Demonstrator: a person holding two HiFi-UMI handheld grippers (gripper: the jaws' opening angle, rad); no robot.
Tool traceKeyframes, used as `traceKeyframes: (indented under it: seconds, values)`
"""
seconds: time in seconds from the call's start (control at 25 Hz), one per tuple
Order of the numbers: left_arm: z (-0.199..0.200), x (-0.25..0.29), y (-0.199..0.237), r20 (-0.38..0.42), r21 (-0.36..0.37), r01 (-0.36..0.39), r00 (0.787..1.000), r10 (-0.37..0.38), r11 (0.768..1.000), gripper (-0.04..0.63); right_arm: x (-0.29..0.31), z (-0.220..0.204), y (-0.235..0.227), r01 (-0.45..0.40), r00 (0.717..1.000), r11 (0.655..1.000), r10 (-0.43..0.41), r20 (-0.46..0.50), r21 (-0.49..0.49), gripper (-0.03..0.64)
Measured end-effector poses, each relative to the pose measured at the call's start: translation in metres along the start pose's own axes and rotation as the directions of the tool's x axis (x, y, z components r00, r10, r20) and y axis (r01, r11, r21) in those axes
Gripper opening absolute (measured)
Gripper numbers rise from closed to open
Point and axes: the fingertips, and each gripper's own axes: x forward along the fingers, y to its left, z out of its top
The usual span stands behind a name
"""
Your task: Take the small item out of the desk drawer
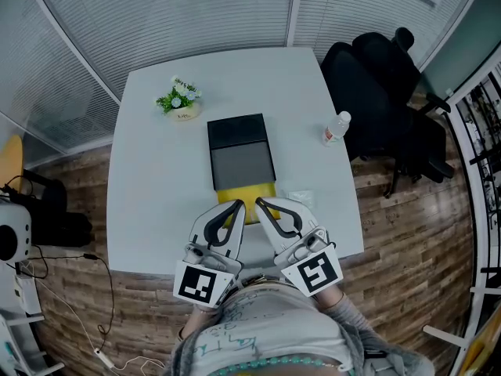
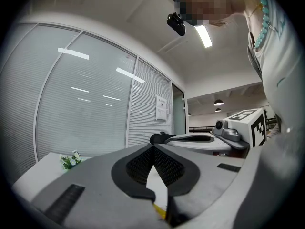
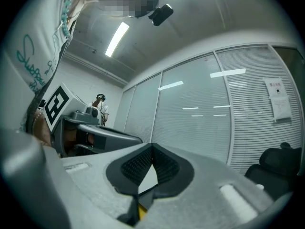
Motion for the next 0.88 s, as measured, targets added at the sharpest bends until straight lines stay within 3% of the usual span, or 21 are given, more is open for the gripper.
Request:
traceKeyframes:
  seconds: [0.44,0.88]
  values:
    - [-0.009,-0.001,-0.002,-0.042,0.000,0.009,0.999,-0.009,1.000,-0.003,-0.001,-0.005,-0.002,0.003,1.000,1.000,-0.003,-0.020,0.002,0.002]
    - [-0.008,0.000,-0.001,-0.035,-0.011,0.001,0.999,-0.001,1.000,-0.003,-0.004,-0.005,-0.004,0.004,1.000,1.000,-0.004,-0.024,0.015,0.002]
